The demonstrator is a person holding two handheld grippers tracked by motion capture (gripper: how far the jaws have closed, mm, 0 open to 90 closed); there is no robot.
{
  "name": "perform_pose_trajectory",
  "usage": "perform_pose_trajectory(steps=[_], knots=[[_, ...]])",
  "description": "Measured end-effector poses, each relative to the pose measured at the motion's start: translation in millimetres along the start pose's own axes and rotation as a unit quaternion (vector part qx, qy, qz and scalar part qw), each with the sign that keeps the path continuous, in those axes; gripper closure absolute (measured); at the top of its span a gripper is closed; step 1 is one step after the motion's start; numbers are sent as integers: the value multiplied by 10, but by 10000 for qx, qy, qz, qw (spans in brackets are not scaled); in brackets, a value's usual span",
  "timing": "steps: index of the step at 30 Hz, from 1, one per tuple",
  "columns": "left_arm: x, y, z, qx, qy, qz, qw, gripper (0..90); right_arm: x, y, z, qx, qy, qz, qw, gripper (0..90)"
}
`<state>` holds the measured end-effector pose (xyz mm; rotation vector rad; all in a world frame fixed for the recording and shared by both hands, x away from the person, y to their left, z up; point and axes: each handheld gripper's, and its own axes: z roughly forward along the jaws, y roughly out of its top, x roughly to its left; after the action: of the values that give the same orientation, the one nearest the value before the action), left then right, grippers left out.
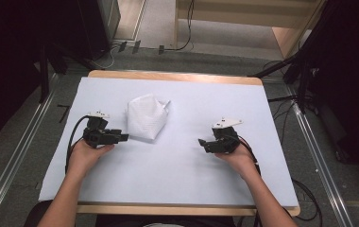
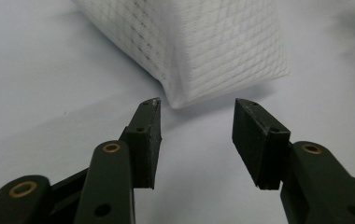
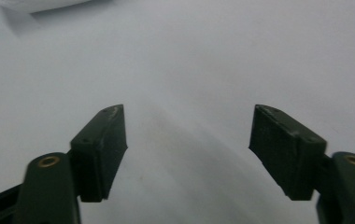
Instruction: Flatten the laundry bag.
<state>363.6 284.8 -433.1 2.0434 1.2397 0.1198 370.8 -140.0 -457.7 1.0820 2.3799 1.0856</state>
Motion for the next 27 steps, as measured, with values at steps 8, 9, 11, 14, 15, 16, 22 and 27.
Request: perform_pose_trajectory(steps=[8, 9, 11, 14, 15, 16, 22, 27], knots=[[-50, -6, 18, -6, -80, 146, 9999, 406, -42, -30, -116, 12, 306, 163, 9994, 471], [-49, -1, 16, -23, -57, 188, 9998, 404, -48, -29, -119, 53, 352, 199, 9992, 480], [-43, 5, 16, -40, -3, 201, 9998, 397, -57, -28, -124, 104, 393, 247, 9989, 493], [-33, 12, 17, -68, 3, 142, 9999, 387, -60, -37, -133, 121, 359, 294, 9988, 503], [-33, 15, 17, -66, 26, 151, 9999, 384, -60, -42, -137, 152, 342, 279, 9989, 503], [-32, 17, 18, -78, 36, 156, 9998, 384, -62, -46, -138, 171, 318, 257, 9990, 502], [-32, 5, 29, -27, 32, 139, 9999, 372, -83, -55, -128, 241, 271, 260, 9990, 481], [-39, 5, 59, -57, 61, 107, 9999, 369, -78, -38, -98, 278, 303, 238, 9989, 478]])
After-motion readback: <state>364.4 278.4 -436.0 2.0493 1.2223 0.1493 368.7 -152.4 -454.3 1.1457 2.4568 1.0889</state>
